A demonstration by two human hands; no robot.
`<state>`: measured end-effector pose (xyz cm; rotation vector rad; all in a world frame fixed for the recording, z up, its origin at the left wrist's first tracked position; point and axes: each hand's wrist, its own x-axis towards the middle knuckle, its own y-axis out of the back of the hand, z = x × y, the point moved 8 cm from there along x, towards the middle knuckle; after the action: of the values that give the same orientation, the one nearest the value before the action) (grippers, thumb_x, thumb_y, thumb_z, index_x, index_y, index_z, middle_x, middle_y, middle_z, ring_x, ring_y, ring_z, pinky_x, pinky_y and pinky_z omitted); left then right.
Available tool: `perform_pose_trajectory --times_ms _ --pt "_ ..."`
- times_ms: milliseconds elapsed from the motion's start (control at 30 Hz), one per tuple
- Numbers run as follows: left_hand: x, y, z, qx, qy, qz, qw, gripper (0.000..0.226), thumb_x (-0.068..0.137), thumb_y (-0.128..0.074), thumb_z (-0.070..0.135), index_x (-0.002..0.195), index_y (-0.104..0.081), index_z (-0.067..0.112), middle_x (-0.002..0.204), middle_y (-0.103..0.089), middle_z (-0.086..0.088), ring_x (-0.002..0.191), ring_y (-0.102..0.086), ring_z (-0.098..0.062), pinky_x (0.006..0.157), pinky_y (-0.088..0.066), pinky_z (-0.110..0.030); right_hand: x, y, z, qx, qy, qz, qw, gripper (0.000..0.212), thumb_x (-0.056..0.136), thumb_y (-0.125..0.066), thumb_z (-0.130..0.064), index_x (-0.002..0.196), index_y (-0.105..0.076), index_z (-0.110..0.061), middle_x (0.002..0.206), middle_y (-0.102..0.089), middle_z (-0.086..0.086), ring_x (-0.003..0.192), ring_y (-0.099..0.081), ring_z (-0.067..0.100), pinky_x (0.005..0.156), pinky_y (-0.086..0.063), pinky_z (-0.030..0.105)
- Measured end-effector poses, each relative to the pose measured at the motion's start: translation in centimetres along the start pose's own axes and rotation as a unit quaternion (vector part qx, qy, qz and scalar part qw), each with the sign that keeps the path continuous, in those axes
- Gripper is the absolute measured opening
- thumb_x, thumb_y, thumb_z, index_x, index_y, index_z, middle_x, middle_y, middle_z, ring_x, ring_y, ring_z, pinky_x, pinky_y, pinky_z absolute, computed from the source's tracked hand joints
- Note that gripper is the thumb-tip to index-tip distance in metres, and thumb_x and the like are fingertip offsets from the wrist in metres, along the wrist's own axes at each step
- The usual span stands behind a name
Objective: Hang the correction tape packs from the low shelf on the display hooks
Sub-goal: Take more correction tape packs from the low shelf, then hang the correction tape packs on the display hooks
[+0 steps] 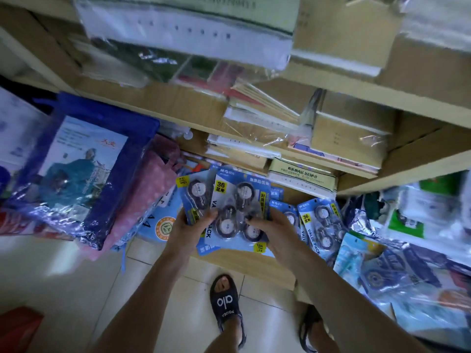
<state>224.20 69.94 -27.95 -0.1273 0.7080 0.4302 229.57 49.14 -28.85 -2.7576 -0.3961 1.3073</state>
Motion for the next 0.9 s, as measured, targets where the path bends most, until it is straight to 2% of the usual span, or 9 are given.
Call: perform_pose_trajectory --times_ms 100,200,333,400,500,567,633,767,900 --pt "-4.7 -0.9 3.6 -0.012 -0.033 -0.007 0.999 0.020 0.087 -0.081 0.018 0.101 -0.067 0.015 0.079 -0.078 0.007 0.074 -0.073 -0.017 0.068 -0.062 -0.037 -6.0 1.0 -4.6 0.009 0.051 -0.006 0.999 0.026 0.085 -0.074 0.000 0.108 -0.073 -0.012 0.097 -0.081 0.001 0.099 -0.072 0.025 0.084 -0.055 0.037" --pt "-9.7 -2.7 8.3 0.006 -0.062 -0.038 0.997 0.051 0.068 -0.092 0.039 0.103 -0.068 0.011 0.082 -0.078 0.007 0.077 -0.075 -0.016 0.070 -0.058 -0.031 -12.7 2.5 -9.0 0.024 0.098 -0.015 0.995 0.033 0.076 -0.075 -0.005 0.108 -0.071 -0.010 0.085 -0.080 -0.005 0.083 -0.073 0.013 0.063 -0.053 0.018" --pt "-16.5 -5.7 15.1 0.034 -0.114 -0.071 0.990 0.060 0.065 -0.094 0.046 0.114 -0.071 0.020 0.102 -0.081 0.004 0.095 -0.077 -0.021 0.088 -0.060 -0.050 -21.2 4.8 -13.3 0.023 0.150 0.007 0.988 0.035 0.081 -0.079 -0.013 0.115 -0.072 -0.018 0.112 -0.076 0.015 0.106 -0.071 0.027 0.083 -0.052 0.032" --pt "-19.8 -7.3 18.4 0.062 -0.153 -0.074 0.983 0.027 0.084 -0.084 0.016 0.108 -0.071 0.018 0.091 -0.081 0.010 0.085 -0.077 -0.009 0.084 -0.061 -0.042 -25.5 5.8 -15.5 0.026 0.182 0.014 0.983 0.026 0.084 -0.080 -0.015 0.102 -0.078 -0.034 0.109 -0.075 0.014 0.105 -0.072 0.026 0.080 -0.053 0.032" --pt "-25.3 -10.2 23.4 0.094 -0.211 -0.095 0.968 0.024 0.091 -0.071 -0.002 0.100 -0.068 0.021 0.073 -0.077 0.023 0.070 -0.073 0.004 0.062 -0.055 -0.012 -31.8 7.9 -18.2 0.045 0.225 0.017 0.973 0.039 0.094 -0.073 -0.009 0.074 -0.070 -0.043 0.081 -0.071 -0.007 0.073 -0.067 0.014 0.060 -0.048 0.026" --pt "-28.6 -11.9 26.4 0.100 -0.253 -0.106 0.956 0.027 0.082 -0.085 0.015 0.103 -0.069 0.021 0.079 -0.079 0.019 0.081 -0.076 -0.008 0.064 -0.056 -0.013 -36.1 9.4 -20.5 0.029 0.277 0.024 0.960 0.023 0.092 -0.078 -0.022 0.081 -0.067 -0.039 0.074 -0.061 -0.010 0.073 -0.059 0.020 0.066 -0.044 0.039" --pt "-32.2 -13.8 29.9 0.093 -0.299 -0.133 0.940 0.053 0.070 -0.092 0.030 0.115 -0.066 0.021 0.095 -0.080 0.011 0.094 -0.075 -0.016 0.074 -0.057 -0.022 -40.6 10.8 -23.5 0.033 0.340 0.025 0.940 0.016 0.079 -0.080 -0.033 0.090 -0.073 -0.043 0.078 -0.068 -0.014 0.086 -0.067 0.019 0.078 -0.051 0.041" --pt "-40.1 -19.3 37.0 0.090 -0.369 -0.186 0.906 0.035 0.081 -0.085 0.016 0.106 -0.064 0.004 0.073 -0.077 0.016 0.070 -0.071 0.006 0.068 -0.051 -0.014 -49.4 14.0 -29.5 0.003 0.454 0.041 0.890 0.040 0.081 -0.069 -0.014 0.117 -0.069 -0.029 0.102 -0.079 -0.014 0.096 -0.072 0.004 0.079 -0.055 0.020" --pt "-46.7 -24.4 43.0 0.078 -0.442 -0.214 0.868 0.054 0.060 -0.082 0.047 0.107 -0.074 0.023 0.096 -0.082 0.004 0.089 -0.076 -0.010 0.076 -0.060 -0.033 -56.9 18.4 -34.4 -0.010 0.541 0.085 0.837 0.035 0.088 -0.074 -0.010 0.119 -0.071 -0.026 0.115 -0.077 0.001 0.108 -0.070 0.019 0.090 -0.058 0.033"
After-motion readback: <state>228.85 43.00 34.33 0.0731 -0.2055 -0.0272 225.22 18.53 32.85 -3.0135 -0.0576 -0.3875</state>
